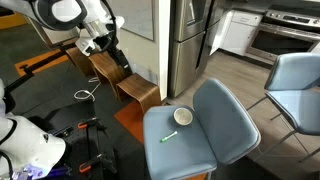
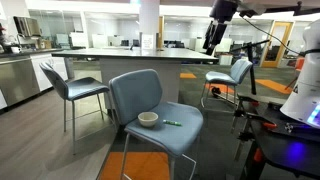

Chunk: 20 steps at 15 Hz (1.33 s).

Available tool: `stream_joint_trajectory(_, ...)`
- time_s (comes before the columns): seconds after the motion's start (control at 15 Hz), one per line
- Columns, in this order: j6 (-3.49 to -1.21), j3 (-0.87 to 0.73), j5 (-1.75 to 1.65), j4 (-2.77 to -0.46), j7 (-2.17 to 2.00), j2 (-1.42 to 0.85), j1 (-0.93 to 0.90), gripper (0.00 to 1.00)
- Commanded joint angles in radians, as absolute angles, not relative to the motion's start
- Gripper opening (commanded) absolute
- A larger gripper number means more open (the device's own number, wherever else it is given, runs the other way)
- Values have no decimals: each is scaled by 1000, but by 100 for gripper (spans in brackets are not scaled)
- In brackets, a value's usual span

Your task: Move the bowl to the right

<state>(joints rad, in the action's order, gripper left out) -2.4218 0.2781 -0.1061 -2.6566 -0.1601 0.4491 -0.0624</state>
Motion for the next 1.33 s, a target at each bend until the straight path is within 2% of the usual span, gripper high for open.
stream_joint_trajectory(0.0, -2419, 256, -120, -2655, -170, 447, -84, 100)
stream_joint_trajectory(0.67, -2429, 254, -122, -2647, -170, 428, -80, 100)
stream_joint_trajectory(1.0, -2490, 227, -158, -2581, -209, 241, -15, 100)
stream_joint_trajectory(1.27, -2637, 164, -184, -2494, -274, -20, 23, 100)
